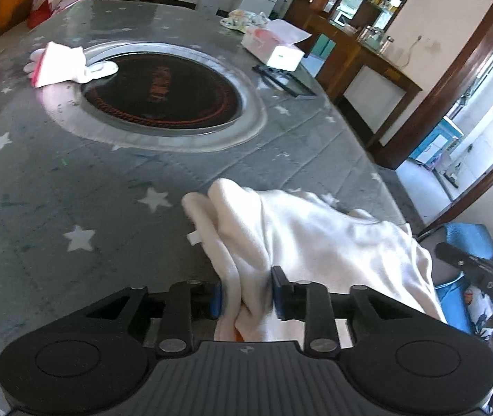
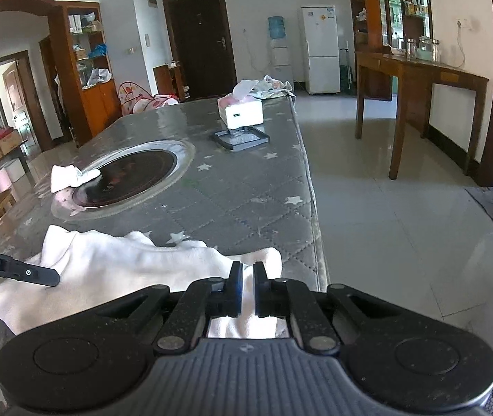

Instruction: Fold clothes

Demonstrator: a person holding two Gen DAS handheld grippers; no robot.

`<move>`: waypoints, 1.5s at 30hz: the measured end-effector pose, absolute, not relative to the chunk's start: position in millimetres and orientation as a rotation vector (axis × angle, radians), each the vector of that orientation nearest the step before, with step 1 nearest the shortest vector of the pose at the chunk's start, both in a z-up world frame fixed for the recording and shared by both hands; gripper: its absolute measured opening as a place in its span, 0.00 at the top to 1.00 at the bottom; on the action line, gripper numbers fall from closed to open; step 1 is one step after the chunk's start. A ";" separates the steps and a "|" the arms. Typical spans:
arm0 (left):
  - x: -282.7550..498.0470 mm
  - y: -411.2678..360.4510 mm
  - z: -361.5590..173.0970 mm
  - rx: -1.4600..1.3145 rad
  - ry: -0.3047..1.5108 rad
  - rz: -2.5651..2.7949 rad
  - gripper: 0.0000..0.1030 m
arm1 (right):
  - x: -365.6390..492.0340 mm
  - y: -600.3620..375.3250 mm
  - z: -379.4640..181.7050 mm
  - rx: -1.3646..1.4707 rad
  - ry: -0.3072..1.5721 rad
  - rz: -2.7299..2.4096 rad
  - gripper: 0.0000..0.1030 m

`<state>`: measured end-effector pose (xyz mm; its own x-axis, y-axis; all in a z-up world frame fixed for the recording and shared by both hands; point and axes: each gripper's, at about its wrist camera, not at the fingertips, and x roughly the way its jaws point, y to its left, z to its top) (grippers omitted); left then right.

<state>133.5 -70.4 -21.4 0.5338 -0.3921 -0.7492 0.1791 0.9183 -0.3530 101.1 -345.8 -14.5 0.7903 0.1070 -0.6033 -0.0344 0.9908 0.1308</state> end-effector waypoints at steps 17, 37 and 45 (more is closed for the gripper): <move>143.4 -70.1 -7.7 -0.170 0.904 -0.276 0.45 | 143.0 -298.6 -38.0 0.087 0.701 0.189 0.75; 159.8 -80.5 -18.2 -0.102 0.908 -0.206 0.30 | 120.7 -298.9 -43.3 0.079 0.709 0.185 0.47; 137.4 -86.6 -10.5 -0.036 0.864 -0.212 0.12 | 102.8 -292.5 -38.1 0.066 0.685 0.176 0.25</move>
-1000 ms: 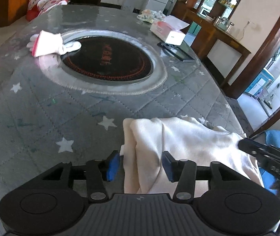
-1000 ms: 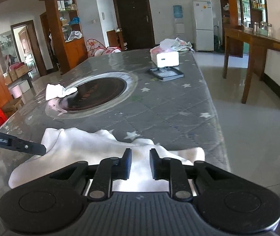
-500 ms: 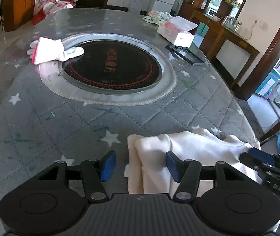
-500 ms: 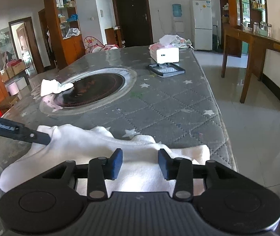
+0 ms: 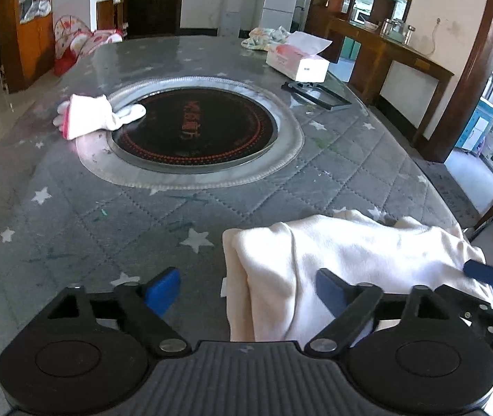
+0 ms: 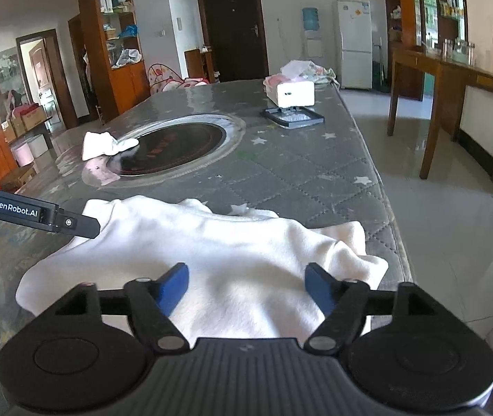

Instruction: Fold clothes

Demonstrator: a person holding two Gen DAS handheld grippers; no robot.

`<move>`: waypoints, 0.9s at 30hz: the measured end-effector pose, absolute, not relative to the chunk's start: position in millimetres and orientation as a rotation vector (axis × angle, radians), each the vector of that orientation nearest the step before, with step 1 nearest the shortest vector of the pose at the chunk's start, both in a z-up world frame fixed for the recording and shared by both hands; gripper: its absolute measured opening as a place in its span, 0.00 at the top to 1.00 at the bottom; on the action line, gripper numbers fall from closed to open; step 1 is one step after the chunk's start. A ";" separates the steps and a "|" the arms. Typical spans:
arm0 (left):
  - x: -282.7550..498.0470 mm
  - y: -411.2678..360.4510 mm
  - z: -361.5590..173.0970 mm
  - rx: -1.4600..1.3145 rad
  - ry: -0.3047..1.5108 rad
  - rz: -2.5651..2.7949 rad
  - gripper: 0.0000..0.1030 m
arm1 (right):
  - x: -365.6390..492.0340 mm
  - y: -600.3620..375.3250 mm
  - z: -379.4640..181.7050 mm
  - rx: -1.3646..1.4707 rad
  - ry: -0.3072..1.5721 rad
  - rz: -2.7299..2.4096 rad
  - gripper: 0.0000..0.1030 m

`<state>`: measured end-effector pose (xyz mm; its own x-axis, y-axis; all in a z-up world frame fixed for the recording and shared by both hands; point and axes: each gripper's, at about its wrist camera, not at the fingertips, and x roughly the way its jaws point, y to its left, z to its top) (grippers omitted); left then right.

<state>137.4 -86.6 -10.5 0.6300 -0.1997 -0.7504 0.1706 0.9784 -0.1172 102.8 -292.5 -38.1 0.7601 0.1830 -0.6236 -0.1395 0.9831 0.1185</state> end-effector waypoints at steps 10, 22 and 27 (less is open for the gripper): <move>106.0 -87.5 -3.1 0.017 0.817 -0.232 0.00 | 78.5 -283.2 -36.8 0.077 0.672 0.171 0.08; 68.8 -74.3 1.5 0.026 0.780 -0.233 0.00 | 48.9 -271.7 -28.8 0.076 0.642 0.144 0.00; 53.0 -69.2 2.1 0.027 0.773 -0.241 0.00 | 37.7 -265.0 -26.7 0.064 0.636 0.147 0.00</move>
<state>53.0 -69.2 2.1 0.6899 -0.2057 -0.6941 0.2251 0.9722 -0.0644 37.7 -265.0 -26.7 0.7948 0.1562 -0.5864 -0.1168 0.9876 0.1047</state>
